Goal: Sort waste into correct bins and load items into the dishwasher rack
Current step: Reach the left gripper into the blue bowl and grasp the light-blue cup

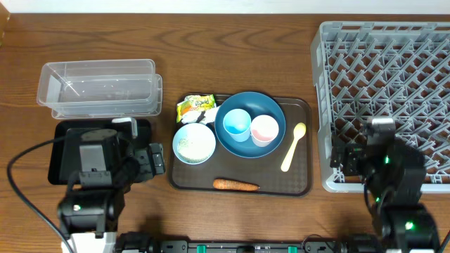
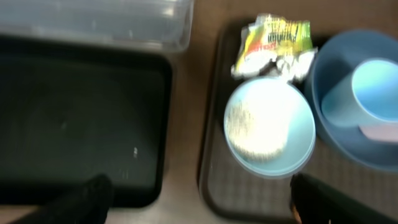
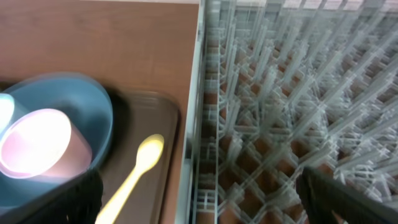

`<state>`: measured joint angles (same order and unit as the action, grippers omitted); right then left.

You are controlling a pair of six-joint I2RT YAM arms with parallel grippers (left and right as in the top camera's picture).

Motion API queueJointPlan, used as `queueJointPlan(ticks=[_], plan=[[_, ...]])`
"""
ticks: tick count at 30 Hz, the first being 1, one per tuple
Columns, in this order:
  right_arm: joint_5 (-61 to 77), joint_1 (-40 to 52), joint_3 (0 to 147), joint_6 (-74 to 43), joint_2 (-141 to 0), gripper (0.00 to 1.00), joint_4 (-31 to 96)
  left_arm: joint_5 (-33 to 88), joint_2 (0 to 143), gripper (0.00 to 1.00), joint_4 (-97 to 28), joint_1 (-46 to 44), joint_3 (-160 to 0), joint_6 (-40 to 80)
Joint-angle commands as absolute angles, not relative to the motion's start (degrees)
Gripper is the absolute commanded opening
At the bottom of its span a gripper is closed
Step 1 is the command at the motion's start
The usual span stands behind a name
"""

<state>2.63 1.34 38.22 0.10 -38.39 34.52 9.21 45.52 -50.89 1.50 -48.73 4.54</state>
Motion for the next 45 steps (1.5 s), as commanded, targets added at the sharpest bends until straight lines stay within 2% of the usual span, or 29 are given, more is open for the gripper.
queueJointPlan(ticks=[1, 5, 8, 17, 23, 37, 45], plan=[[5.2, 1.5, 46.9, 0.1, -45.4, 0.99, 41.5, 10.0, 46.6, 0.93, -56.6, 1.8, -56.5, 5.0], [4.5, 1.5, 56.8, 0.1, -54.6, 0.99, 53.4, 9.9, 46.2, 0.93, -61.6, 1.8, -63.4, 5.0], [2.8, 1.5, 61.1, 0.1, -59.2, 0.99, 57.3, 9.9, 45.5, 0.93, -61.6, 1.8, -64.1, 5.0], [3.7, 1.5, 63.1, 0.1, -61.6, 0.99, 59.4, 14.6, 46.6, 0.93, -58.8, 1.8, -64.1, 5.0], [3.7, 1.5, 63.1, 0.1, -61.6, 0.99, 59.4, 19.0, 53.5, 0.93, -54.3, 1.0, -64.1, 5.3], [3.6, 1.5, 63.0, 0.1, -61.6, 0.99, 59.4, 19.0, 73.5, 0.92, -42.3, -18.4, -64.1, 9.4], [3.6, 1.5, 63.0, 0.1, -61.6, 0.99, 59.5, 19.0, 83.2, 0.92, -34.0, -20.6, -64.1, 16.6]])
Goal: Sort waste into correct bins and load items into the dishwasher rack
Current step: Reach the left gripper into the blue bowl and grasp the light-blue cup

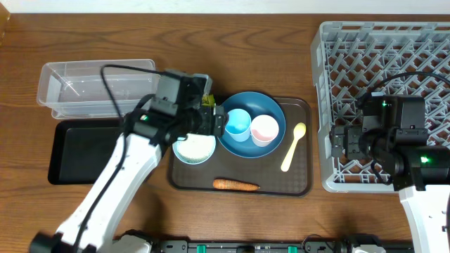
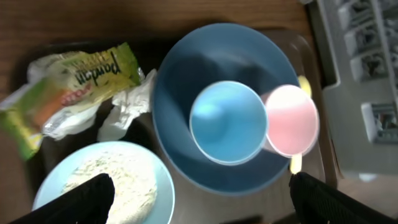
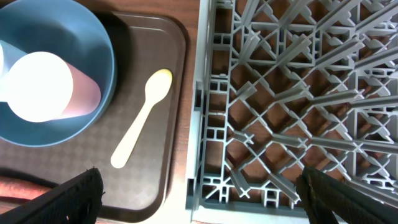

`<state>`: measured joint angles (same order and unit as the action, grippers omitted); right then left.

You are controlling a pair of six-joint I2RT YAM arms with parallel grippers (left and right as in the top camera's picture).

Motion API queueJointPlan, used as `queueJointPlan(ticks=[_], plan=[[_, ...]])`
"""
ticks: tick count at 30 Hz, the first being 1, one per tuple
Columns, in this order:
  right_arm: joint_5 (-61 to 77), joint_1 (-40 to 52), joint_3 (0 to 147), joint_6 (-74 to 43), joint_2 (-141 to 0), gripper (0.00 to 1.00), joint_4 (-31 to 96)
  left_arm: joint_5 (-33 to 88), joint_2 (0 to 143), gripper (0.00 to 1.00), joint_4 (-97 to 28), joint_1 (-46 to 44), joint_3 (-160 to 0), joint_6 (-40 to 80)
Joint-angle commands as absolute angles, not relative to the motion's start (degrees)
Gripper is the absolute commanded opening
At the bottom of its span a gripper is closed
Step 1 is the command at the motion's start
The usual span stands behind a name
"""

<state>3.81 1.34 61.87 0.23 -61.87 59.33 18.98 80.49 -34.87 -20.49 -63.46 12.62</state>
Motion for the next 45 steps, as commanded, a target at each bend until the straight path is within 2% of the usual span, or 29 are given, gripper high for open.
queueJointPlan(ticks=[1, 8, 20, 23, 29, 37, 45], plan=[[3.6, 1.5, 63.0, 0.1, -61.6, 0.99, 59.4, 19.0, 84.6, 0.92, -33.3, -20.6, -64.1, 18.0], [3.6, 1.5, 63.0, 0.1, -61.6, 0.99, 59.5, 23.9, 89.9, 0.92, -29.2, -20.6, -64.1, 20.9], [3.6, 1.5, 63.0, 0.1, -61.6, 0.99, 59.8, 23.6, 93.0, 0.9, -29.4, -21.5, -64.0, 21.7], [3.6, 1.5, 63.0, 0.1, -61.6, 0.99, 59.8, 23.4, 94.2, 0.86, -29.5, -22.0, -64.0, 21.7], [3.6, 1.5, 63.0, 0.1, -61.6, 0.99, 60.0, 22.9, 95.9, 0.84, -29.6, -22.0, -64.0, 21.7], [3.6, 1.5, 63.0, 0.1, -61.6, 0.99, 60.2, 21.2, 96.4, 0.68, -29.9, -22.0, -64.0, 21.7], [3.6, 1.5, 63.0, 0.1, -61.6, 0.99, 60.2, 21.2, 98.0, 0.66, -29.7, -22.9, -64.0, 21.7]])
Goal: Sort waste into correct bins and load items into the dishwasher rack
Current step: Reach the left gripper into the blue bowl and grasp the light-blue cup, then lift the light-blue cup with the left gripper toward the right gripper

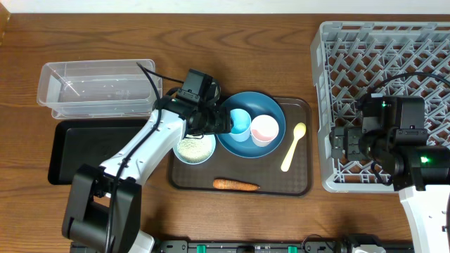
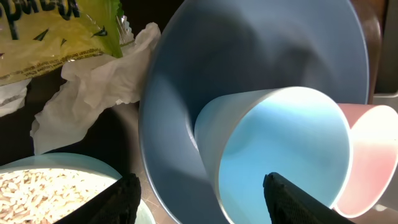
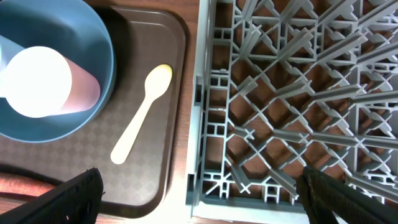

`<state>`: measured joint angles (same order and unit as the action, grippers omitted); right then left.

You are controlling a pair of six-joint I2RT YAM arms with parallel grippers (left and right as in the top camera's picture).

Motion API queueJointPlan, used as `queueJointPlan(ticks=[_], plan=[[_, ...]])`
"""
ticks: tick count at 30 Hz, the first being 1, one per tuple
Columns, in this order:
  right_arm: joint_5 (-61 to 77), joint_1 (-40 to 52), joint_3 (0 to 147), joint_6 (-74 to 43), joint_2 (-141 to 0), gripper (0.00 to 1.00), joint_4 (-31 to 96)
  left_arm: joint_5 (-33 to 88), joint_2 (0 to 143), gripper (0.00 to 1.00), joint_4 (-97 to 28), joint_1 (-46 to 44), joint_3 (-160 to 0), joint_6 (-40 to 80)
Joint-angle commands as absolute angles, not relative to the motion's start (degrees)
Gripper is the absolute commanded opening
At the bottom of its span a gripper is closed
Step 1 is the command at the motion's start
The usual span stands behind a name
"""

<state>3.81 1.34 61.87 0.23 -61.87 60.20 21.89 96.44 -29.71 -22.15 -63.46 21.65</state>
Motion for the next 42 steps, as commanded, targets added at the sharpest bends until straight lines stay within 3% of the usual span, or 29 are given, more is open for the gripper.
queueJointPlan(ticks=[1, 19, 22, 26, 38, 42], plan=[[3.6, 1.5, 63.0, 0.1, -61.6, 0.99, 60.2, 21.2, 98.2, 0.65, -29.6, -23.2, -64.0, 21.7], [3.7, 1.5, 63.0, 0.1, -61.6, 0.99, 60.3, 19.9, 98.5, 0.15, -28.3, -24.4, -64.0, 21.5], [3.6, 1.5, 63.0, 0.1, -61.6, 0.99, 60.4, 17.9, 98.5, 0.14, -29.4, -24.4, -64.0, 21.5], [3.7, 1.5, 63.0, 0.1, -61.6, 0.99, 60.5, 16.8, 98.4, 0.06, -29.7, -24.1, -64.0, 19.4], [3.7, 1.5, 63.0, -0.8, -61.6, 0.99, 58.4, 17.3, 84.6, 0.06, -29.5, -14.4, -64.2, 19.2], [3.7, 1.5, 63.0, -5.6, -61.6, 0.99, 53.6, 24.9, 80.5, 0.06, -29.3, -11.6, -64.2, 19.4]])
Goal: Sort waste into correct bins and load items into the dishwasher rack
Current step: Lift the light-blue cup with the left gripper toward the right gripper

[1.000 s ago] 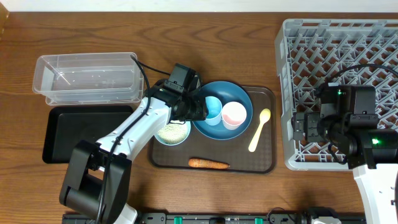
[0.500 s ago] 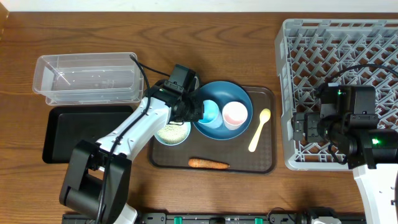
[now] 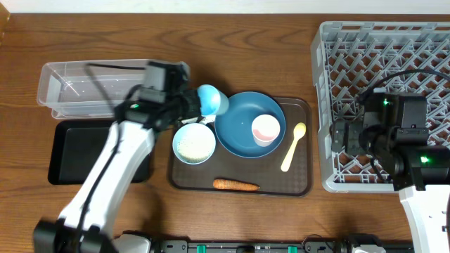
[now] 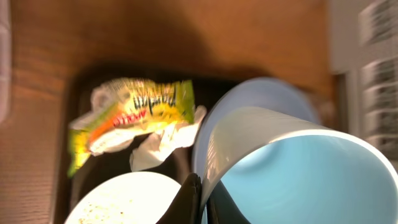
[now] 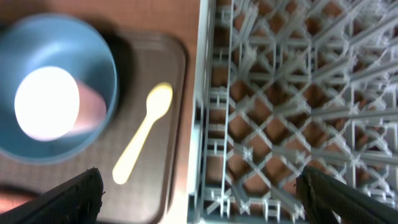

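Note:
My left gripper (image 3: 193, 104) (image 4: 200, 186) is shut on the wall of the light blue cup (image 3: 212, 100) (image 4: 298, 180), held tilted above the brown tray's (image 3: 239, 176) far left corner. The blue bowl (image 3: 242, 130) (image 5: 93, 56) holds only the pink cup (image 3: 264, 128) (image 5: 50, 102). A small pale bowl of grains (image 3: 194, 143) (image 4: 124, 199), a carrot (image 3: 236, 185) and a yellow spoon (image 3: 293, 146) (image 5: 143, 134) lie on the tray. A yellow wrapper (image 4: 134, 115) and crumpled tissue (image 4: 165, 140) show below the cup. My right gripper (image 3: 341, 147) (image 5: 199, 199) hangs open over the rack's left edge.
The grey dishwasher rack (image 3: 387, 91) (image 5: 298, 93) fills the right side. A clear plastic bin (image 3: 98, 88) stands at the far left, with a black tray bin (image 3: 77, 151) in front of it. My left arm crosses above the black bin.
My left gripper, open around the blue cup inside the bowl, has shut on the cup's wall and now holds it up and left of the bowl. The right arm has barely moved.
Both arms first sat low at the table's front, grippers open. Then the left gripper was above the tray and the right one over the rack's left edge. Then the left fingers straddled the blue cup's rim in the bowl. Now the cup is lifted out.

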`<state>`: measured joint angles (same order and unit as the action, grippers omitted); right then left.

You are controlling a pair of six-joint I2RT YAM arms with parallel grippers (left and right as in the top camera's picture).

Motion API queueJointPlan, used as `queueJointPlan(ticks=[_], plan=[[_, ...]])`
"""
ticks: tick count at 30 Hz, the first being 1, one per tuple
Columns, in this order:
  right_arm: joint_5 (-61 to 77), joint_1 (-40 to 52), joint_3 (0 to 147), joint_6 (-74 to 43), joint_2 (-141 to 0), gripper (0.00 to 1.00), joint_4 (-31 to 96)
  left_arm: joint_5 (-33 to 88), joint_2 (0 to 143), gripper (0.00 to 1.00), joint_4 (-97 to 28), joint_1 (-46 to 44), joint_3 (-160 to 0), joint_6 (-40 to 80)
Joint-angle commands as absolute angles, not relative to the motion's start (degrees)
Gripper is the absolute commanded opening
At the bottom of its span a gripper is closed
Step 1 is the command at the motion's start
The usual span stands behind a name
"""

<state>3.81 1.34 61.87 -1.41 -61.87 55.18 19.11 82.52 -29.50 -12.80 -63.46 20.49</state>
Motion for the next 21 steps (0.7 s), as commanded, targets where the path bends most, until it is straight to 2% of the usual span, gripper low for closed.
queueJointPlan(ticks=[1, 3, 6, 10, 12, 16, 21], plan=[[3.7, 1.5, 63.0, -7.7, -61.8, 0.99, 52.2, 28.5, 80.0, 0.06, -29.1, -11.2, -64.2, 19.6], [6.8, 1.5, 63.0, -8.8, -62.2, 0.99, 49.6, 35.8, 80.0, 0.06, -28.7, -11.0, -64.2, 19.8], [21.9, 1.6, 63.0, -2.1, -63.2, 0.99, 45.7, 46.0, 81.1, 0.06, -27.9, -11.0, -64.2, 19.8], [54.2, 1.6, 63.0, 17.5, -65.6, 0.99, 45.4, 56.9, 82.5, 0.06, -27.2, -11.0, -64.2, 19.8], [63.5, 1.6, 63.0, 25.1, -66.9, 0.99, 47.2, 62.1, 83.0, 0.06, -26.1, -11.0, -64.2, 19.8], [68.0, 1.7, 63.0, 29.5, -69.1, 0.99, 48.2, 70.5, 83.1, 0.06, -23.2, -11.0, -64.2, 20.9], [70.2, 3.8, 63.0, 32.0, -70.4, 0.99, 46.8, 73.6, 83.1, 0.06, -22.8, -11.7, -64.2, 24.3]])
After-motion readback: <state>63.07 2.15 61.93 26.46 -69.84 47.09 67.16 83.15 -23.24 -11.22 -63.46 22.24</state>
